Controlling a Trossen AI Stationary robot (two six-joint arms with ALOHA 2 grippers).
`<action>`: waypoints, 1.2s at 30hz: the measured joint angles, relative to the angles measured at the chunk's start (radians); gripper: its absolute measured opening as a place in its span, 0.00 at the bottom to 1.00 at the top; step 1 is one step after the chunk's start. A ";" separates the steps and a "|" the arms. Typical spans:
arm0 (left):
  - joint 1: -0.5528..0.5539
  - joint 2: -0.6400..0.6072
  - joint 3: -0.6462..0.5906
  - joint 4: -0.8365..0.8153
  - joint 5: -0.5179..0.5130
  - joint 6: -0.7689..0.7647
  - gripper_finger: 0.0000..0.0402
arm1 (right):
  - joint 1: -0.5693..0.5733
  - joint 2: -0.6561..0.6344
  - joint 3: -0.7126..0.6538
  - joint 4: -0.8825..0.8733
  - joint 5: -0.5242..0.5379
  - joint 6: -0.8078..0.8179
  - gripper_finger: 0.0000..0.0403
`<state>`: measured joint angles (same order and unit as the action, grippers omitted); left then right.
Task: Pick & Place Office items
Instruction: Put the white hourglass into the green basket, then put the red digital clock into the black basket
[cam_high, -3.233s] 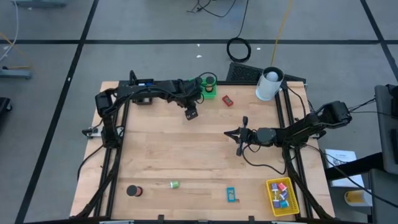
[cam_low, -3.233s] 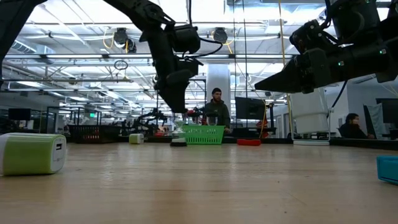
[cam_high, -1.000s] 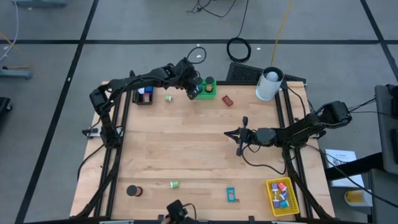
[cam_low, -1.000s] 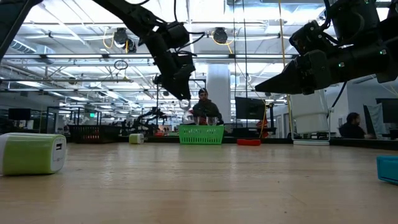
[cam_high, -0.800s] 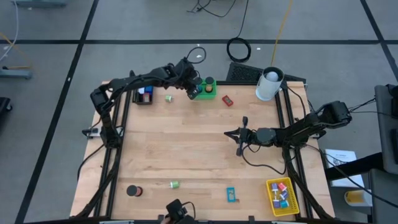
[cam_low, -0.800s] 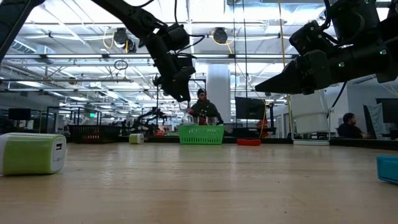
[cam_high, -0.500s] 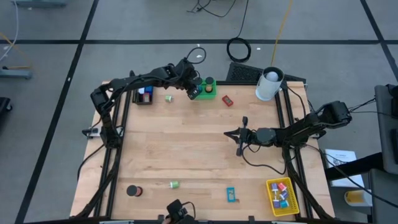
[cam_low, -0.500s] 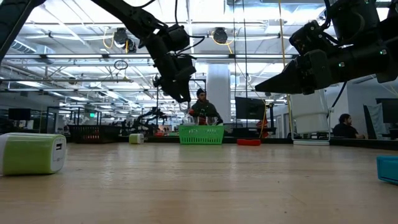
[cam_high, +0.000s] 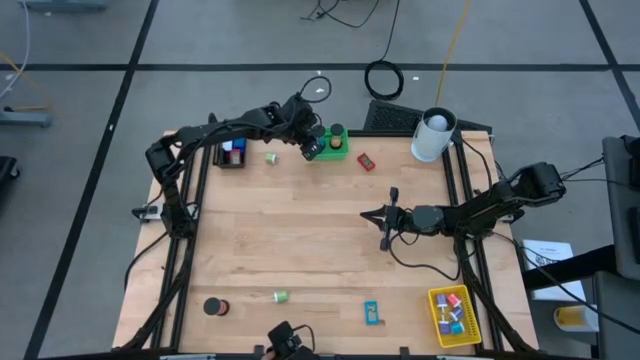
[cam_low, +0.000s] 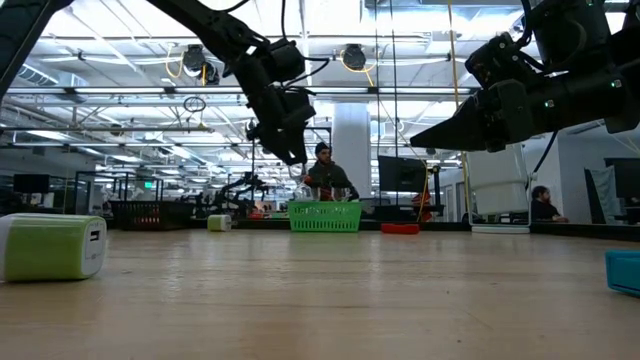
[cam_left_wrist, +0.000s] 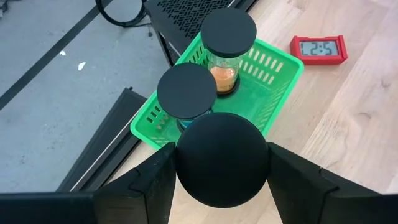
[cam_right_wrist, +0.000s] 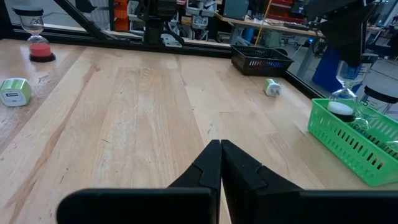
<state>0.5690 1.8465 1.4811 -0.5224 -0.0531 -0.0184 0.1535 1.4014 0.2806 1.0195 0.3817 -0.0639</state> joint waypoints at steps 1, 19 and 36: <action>0.000 0.000 0.000 0.000 0.000 -0.003 0.54 | 0.000 0.000 0.000 0.000 0.000 0.000 0.00; 0.000 0.090 0.000 0.008 0.000 -0.002 0.62 | -0.001 0.000 0.000 0.008 -0.021 -0.001 0.00; 0.005 0.013 0.000 -0.055 -0.037 0.048 0.78 | -0.001 0.000 0.000 0.003 -0.021 -0.004 0.00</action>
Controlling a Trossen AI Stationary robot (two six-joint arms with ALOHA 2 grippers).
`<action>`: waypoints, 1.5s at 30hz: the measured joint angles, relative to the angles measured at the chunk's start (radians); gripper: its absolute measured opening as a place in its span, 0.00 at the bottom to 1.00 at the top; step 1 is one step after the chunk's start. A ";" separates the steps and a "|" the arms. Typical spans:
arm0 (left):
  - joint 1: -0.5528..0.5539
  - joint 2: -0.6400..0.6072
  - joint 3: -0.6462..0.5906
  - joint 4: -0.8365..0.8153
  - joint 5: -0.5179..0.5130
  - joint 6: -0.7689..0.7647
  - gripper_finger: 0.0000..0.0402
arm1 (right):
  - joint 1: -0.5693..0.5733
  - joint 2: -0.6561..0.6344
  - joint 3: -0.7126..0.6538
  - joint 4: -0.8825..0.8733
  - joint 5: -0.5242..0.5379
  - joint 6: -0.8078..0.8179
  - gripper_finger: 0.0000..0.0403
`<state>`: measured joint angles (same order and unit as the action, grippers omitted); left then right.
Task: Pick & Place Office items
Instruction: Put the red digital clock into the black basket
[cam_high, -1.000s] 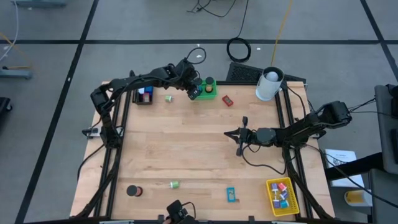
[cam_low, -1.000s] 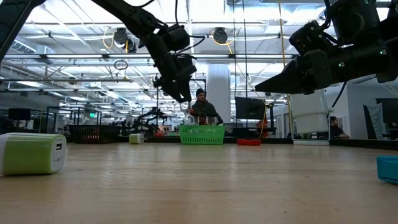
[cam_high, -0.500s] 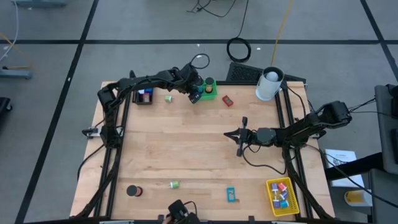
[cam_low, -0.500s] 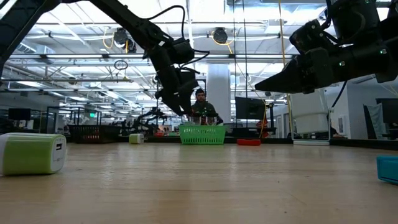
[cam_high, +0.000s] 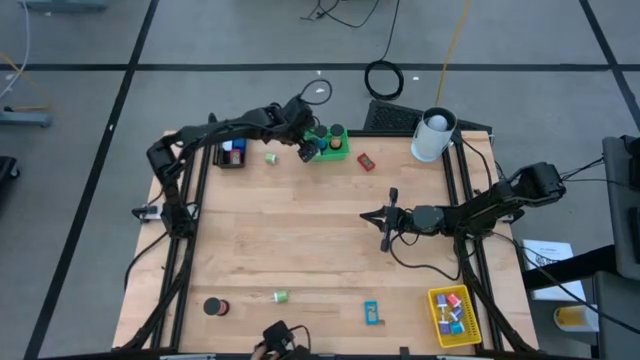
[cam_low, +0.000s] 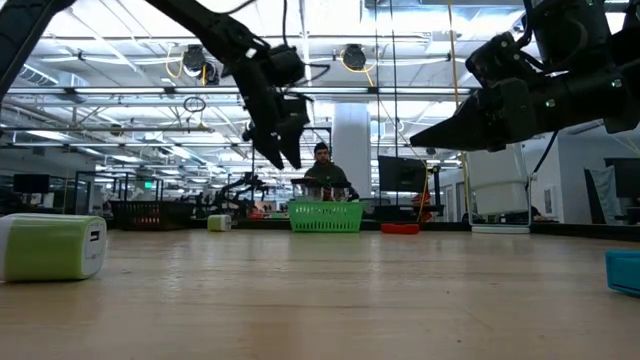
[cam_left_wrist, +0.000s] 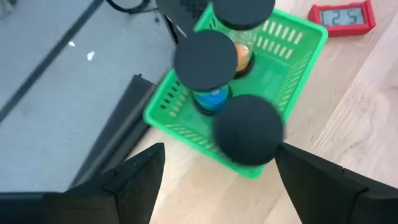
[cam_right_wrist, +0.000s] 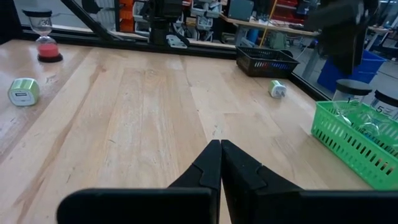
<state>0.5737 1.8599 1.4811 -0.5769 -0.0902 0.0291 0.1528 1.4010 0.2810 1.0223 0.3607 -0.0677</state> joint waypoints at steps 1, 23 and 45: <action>0.000 -0.016 0.000 -0.006 -0.005 0.007 0.79 | 0.000 0.000 0.000 -0.002 0.000 0.000 0.00; -0.198 -0.454 -0.733 0.752 0.264 0.170 0.02 | 0.000 0.000 0.000 -0.022 0.001 0.007 0.00; -0.469 -0.446 -1.065 1.386 0.273 0.167 0.03 | -0.238 0.000 0.047 -0.340 0.116 0.416 0.00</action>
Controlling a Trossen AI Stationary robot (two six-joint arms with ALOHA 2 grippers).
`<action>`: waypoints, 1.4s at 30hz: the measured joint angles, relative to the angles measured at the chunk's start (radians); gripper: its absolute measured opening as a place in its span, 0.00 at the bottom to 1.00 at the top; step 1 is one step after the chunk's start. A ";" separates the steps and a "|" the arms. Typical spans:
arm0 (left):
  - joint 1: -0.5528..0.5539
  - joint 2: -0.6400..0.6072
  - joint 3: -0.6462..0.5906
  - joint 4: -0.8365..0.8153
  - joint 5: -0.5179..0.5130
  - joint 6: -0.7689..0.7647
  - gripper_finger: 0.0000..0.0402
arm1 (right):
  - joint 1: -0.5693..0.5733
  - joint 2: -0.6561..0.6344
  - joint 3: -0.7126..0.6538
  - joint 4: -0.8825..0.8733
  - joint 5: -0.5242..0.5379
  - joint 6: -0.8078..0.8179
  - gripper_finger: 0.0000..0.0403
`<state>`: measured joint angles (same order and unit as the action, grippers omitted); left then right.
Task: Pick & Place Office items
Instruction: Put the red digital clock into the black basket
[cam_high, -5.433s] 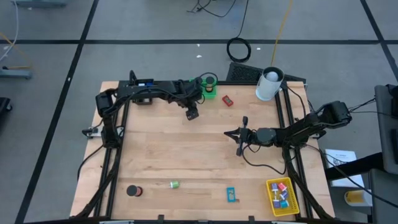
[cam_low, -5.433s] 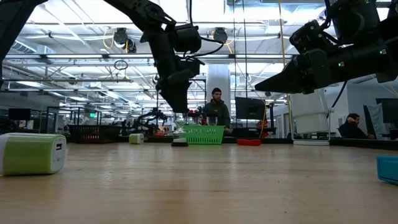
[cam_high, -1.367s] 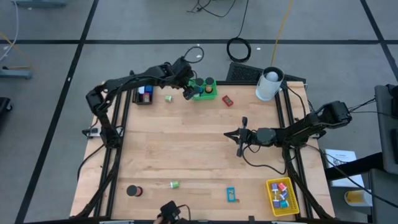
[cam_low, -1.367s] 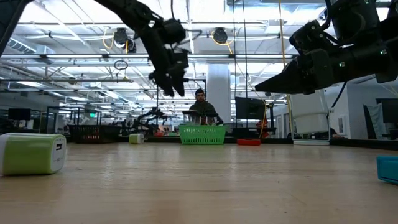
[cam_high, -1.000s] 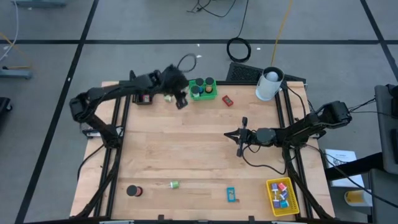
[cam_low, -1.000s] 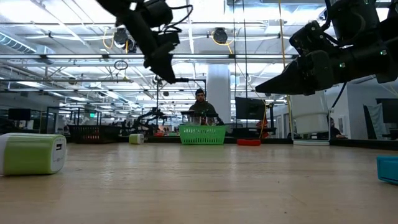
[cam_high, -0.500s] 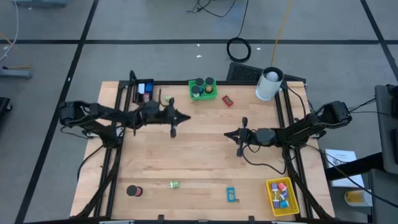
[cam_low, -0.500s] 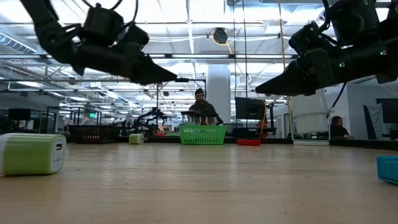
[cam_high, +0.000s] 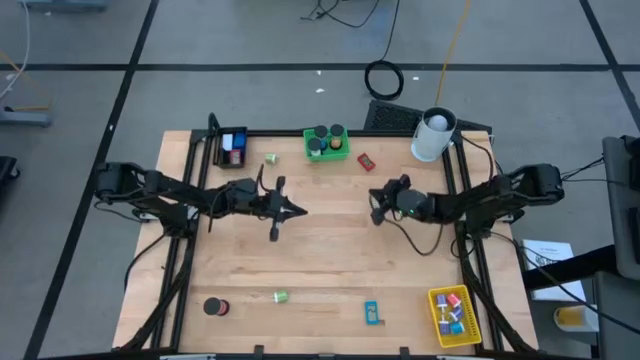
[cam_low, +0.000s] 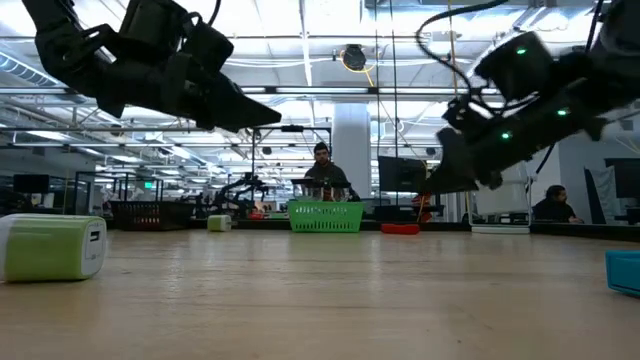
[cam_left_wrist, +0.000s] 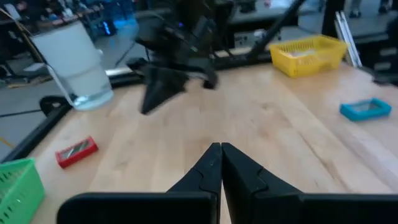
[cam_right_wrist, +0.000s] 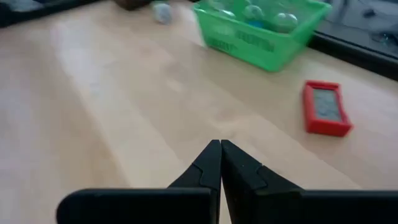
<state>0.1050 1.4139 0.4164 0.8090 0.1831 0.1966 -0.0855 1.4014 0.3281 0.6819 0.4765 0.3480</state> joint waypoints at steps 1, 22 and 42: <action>-0.005 0.002 0.000 -0.011 -0.001 0.005 0.03 | -0.025 0.000 0.021 -0.041 -0.002 0.010 0.00; 0.100 0.297 -0.007 0.324 0.033 -0.120 0.02 | -0.362 0.164 0.223 -0.241 -0.140 0.002 0.63; 0.106 0.345 -0.006 0.405 0.041 -0.182 0.03 | -0.451 0.310 0.342 -0.335 -0.220 -0.046 0.51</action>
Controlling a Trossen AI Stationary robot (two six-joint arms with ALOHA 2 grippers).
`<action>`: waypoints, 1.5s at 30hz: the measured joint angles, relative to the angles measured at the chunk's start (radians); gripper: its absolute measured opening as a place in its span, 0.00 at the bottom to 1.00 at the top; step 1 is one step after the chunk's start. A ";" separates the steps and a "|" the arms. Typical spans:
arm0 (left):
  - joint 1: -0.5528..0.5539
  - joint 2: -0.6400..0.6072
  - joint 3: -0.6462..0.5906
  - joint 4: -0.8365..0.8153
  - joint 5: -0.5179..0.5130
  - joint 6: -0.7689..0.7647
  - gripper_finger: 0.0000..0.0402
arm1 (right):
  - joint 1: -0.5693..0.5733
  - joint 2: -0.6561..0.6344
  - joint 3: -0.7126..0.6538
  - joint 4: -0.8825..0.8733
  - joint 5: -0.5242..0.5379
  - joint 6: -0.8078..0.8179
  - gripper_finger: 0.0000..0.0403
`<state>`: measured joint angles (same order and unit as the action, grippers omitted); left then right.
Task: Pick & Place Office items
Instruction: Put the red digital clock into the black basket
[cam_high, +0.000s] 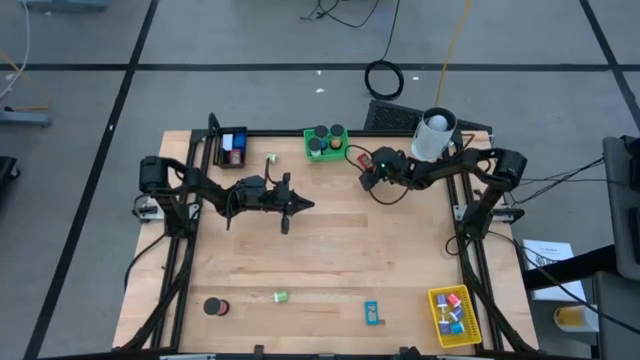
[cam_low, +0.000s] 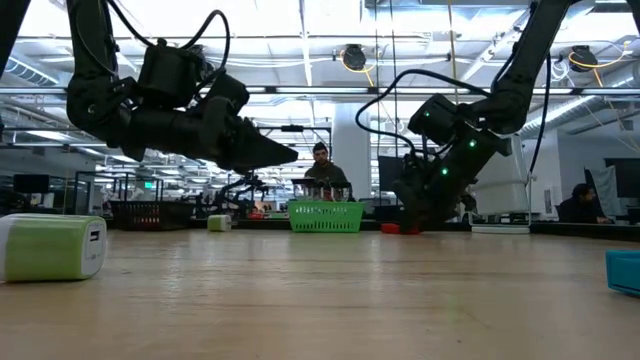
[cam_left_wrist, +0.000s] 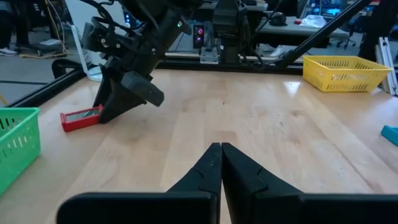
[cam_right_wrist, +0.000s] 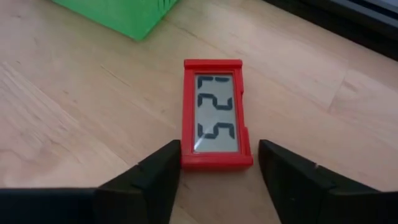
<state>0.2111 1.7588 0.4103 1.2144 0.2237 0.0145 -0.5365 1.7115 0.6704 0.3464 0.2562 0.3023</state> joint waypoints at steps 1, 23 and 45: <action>0.000 0.000 0.000 0.000 0.000 -0.006 0.05 | 0.000 0.000 0.000 0.000 0.000 0.000 0.48; 0.003 0.000 0.020 -0.038 -0.039 -0.346 0.21 | 0.296 -0.169 -0.001 -0.226 0.200 -0.189 0.38; -0.057 0.000 0.149 -0.178 -0.097 -0.448 0.71 | 0.709 -0.141 -0.001 0.214 0.398 -0.559 0.39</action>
<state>0.1539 1.7592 0.5593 1.0369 0.1270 -0.4335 0.1725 1.5707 0.6697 0.5600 0.6546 -0.2570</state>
